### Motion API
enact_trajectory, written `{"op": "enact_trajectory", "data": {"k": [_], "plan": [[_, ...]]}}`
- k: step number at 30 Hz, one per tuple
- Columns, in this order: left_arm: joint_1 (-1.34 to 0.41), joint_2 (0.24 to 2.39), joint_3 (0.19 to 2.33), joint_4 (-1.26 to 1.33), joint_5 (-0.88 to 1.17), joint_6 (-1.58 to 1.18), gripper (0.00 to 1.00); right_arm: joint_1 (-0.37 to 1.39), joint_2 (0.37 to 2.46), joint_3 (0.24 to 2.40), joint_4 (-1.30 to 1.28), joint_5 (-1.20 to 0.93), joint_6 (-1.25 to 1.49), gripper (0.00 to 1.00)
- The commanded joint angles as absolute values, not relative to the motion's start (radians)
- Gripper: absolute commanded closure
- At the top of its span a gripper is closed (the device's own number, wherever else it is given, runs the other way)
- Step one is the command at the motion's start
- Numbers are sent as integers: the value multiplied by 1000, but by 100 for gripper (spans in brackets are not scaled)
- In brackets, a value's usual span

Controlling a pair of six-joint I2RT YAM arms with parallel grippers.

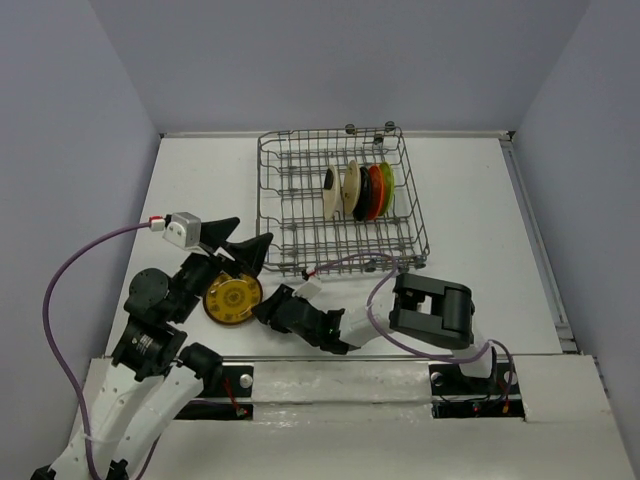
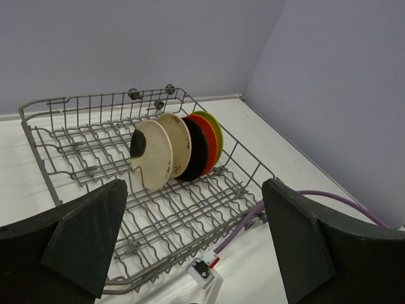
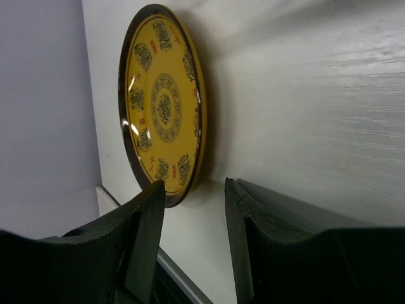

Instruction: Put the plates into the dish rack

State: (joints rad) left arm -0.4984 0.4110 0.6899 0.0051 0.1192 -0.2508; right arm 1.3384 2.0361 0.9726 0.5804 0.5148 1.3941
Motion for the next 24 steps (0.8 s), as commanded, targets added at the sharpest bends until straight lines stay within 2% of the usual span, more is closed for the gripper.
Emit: {"op": "enact_trajectory", "data": {"k": [1, 11, 13, 16, 21, 24], "plan": [[-520, 387, 677, 54, 107, -224, 1, 1328, 2077, 1046, 650, 497, 1416, 52], [-538, 377, 673, 46, 98, -224, 1, 1299, 2144, 1152, 459, 433, 1482, 60], [-538, 377, 673, 46, 98, -221, 1, 1290, 2151, 1163, 437, 426, 1483, 71], [-541, 380, 673, 46, 97, -221, 1, 1290, 2164, 1170, 426, 400, 1479, 74], [-545, 384, 672, 43, 86, -221, 1, 1290, 2145, 1181, 370, 382, 1424, 93], [-546, 379, 675, 35, 55, -219, 1, 1302, 2083, 1183, 336, 431, 1297, 93]]}}
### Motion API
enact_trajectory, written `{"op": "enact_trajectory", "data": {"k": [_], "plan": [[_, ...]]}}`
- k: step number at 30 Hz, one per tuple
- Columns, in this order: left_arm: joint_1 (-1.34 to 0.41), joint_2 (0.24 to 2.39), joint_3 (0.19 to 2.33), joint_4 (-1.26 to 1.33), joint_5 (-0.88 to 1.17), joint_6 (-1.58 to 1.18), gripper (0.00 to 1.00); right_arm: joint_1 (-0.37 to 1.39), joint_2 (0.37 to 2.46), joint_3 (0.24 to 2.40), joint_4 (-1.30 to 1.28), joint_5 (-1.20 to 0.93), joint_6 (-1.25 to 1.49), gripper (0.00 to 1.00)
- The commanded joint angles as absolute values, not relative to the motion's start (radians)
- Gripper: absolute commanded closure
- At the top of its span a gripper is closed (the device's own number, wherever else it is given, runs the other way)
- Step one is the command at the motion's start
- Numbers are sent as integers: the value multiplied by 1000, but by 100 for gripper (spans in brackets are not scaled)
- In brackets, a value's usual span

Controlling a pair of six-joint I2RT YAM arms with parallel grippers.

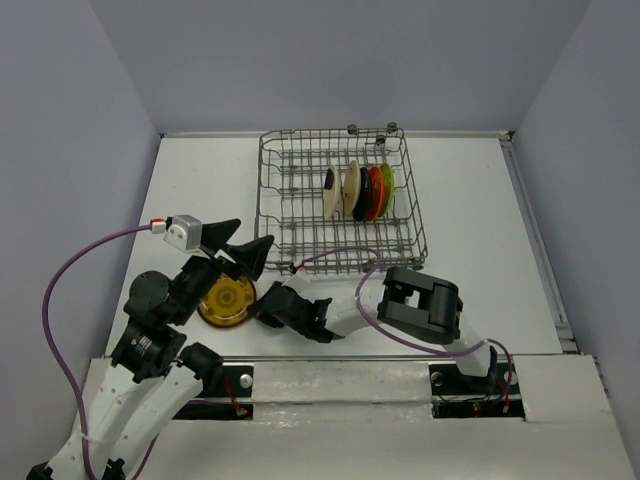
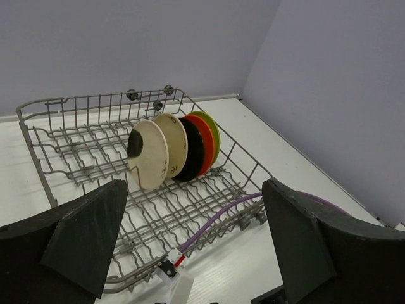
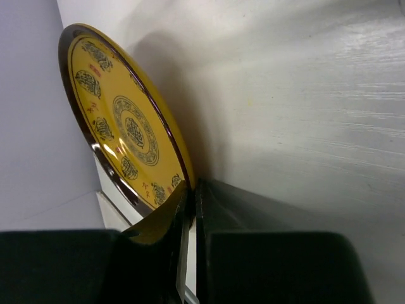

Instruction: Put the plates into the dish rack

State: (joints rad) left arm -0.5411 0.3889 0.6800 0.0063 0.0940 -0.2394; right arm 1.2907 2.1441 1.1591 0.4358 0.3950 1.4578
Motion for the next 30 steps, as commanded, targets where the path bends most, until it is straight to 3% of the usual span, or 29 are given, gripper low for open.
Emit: {"op": "enact_trajectory", "data": {"k": [1, 10, 19, 23, 30], "plan": [[-546, 376, 675, 32, 43, -218, 1, 1322, 2063, 1189, 315, 458, 1257, 93], [-540, 328, 680, 6, -191, -227, 1, 1420, 1892, 1210, 195, 729, 1000, 93], [-529, 316, 684, 2, -270, -239, 1, 1465, 1697, 1195, 14, 889, 899, 93], [-526, 313, 689, 2, -282, -241, 1, 1402, 1623, 1313, -207, 936, 793, 93], [-523, 298, 687, -21, -301, -244, 1, 1097, 1615, 1468, -363, 903, 622, 93]]}}
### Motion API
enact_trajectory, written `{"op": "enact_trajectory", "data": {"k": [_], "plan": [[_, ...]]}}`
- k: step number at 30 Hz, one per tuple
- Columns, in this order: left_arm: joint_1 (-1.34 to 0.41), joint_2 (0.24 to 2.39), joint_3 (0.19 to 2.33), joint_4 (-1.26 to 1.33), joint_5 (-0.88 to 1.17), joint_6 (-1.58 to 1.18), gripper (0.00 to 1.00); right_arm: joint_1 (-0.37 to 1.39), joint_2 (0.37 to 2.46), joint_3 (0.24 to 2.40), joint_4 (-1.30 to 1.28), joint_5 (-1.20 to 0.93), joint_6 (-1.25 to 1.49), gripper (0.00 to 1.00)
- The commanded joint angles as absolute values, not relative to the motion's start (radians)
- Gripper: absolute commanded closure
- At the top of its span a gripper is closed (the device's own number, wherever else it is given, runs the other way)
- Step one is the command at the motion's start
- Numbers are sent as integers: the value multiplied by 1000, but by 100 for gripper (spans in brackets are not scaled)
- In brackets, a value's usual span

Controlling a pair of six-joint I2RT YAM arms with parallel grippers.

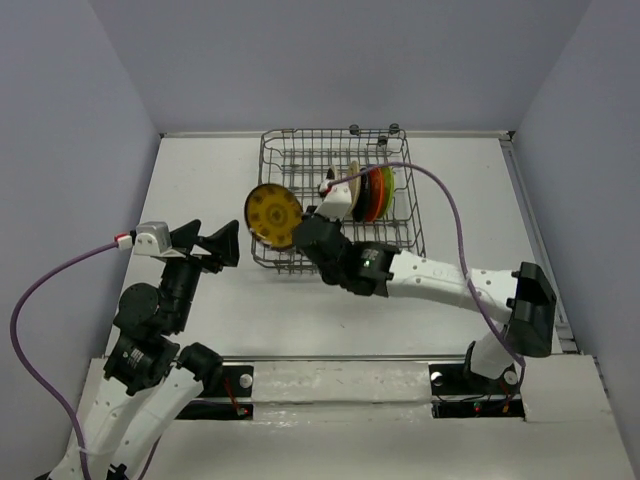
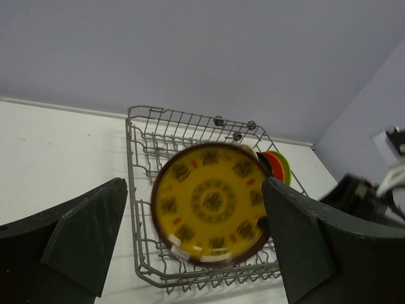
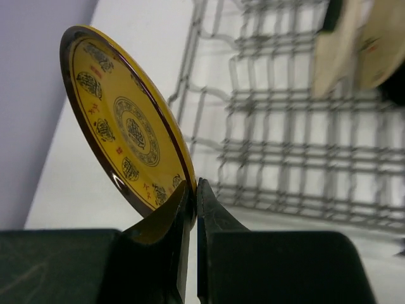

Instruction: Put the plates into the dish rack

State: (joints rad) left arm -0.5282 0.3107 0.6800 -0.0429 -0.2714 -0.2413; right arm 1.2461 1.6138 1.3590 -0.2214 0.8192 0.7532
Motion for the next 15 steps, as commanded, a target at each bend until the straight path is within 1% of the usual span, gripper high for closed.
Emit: {"op": "enact_trajectory", "data": {"k": [1, 2, 4, 5, 7, 8, 11, 12, 15], "plan": [[-522, 299, 687, -21, -295, -245, 1, 1076, 1641, 1512, -388, 922, 608, 93], [-523, 301, 686, -20, -284, -250, 1, 1056, 1696, 1602, -403, 942, 582, 93], [-523, 304, 684, -17, -272, -252, 1, 1002, 1771, 1720, -518, 988, 560, 93], [-526, 304, 684, -17, -267, -255, 1, 987, 1851, 1843, -587, 1018, 560, 93], [-541, 304, 684, -18, -267, -258, 1, 945, 1929, 1958, -659, 1020, 561, 93], [-548, 304, 683, -17, -265, -259, 1, 934, 2001, 2067, -696, 1031, 574, 93], [-580, 314, 681, -17, -262, -261, 1, 907, 2115, 2227, -782, 1057, 595, 93], [-586, 318, 681, -17, -261, -262, 1, 907, 2115, 2227, -798, 1057, 595, 93], [-606, 325, 681, -17, -262, -261, 1, 897, 2219, 2340, -849, 1069, 597, 93]]}}
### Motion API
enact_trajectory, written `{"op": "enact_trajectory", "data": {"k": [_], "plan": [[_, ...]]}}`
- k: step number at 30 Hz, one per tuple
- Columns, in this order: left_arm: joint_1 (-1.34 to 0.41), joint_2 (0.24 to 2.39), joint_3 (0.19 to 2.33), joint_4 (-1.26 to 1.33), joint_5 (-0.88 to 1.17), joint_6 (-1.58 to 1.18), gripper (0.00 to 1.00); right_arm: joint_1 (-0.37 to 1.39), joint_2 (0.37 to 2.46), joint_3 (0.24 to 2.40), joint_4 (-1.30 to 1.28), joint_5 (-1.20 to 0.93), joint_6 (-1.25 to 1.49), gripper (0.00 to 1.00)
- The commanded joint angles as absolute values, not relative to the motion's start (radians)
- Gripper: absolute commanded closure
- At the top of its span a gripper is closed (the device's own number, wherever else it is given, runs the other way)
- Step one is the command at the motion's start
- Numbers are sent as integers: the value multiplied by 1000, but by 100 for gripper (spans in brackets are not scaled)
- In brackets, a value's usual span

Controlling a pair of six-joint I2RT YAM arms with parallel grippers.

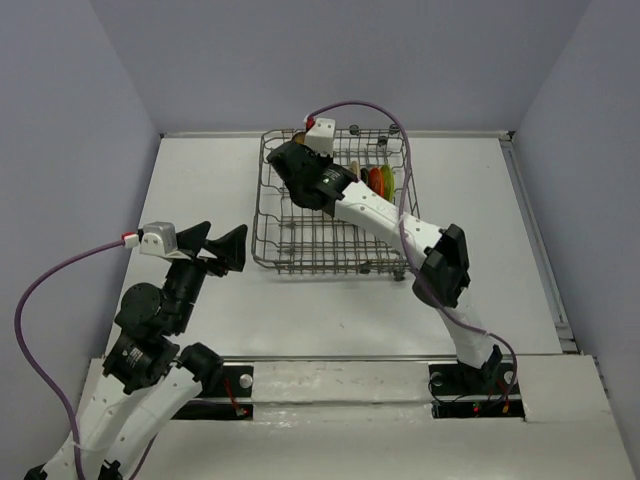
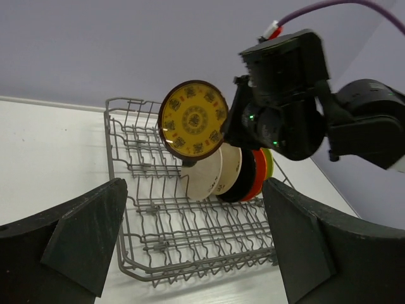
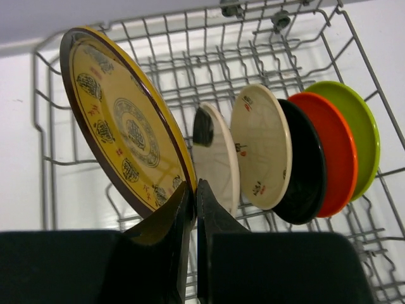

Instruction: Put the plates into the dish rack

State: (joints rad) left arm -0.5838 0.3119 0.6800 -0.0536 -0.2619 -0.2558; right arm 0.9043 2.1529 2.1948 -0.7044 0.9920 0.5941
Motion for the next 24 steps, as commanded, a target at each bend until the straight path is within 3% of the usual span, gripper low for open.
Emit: {"op": "enact_trajectory", "data": {"k": [1, 9, 24], "plan": [[-607, 327, 681, -17, -264, -261, 1, 897, 2220, 2341, -879, 1071, 609, 93], [-611, 334, 681, -15, -268, -259, 1, 879, 2356, 2464, -945, 1042, 634, 93], [-611, 360, 681, -9, -258, -261, 1, 861, 2376, 2407, -994, 1035, 675, 93]]}}
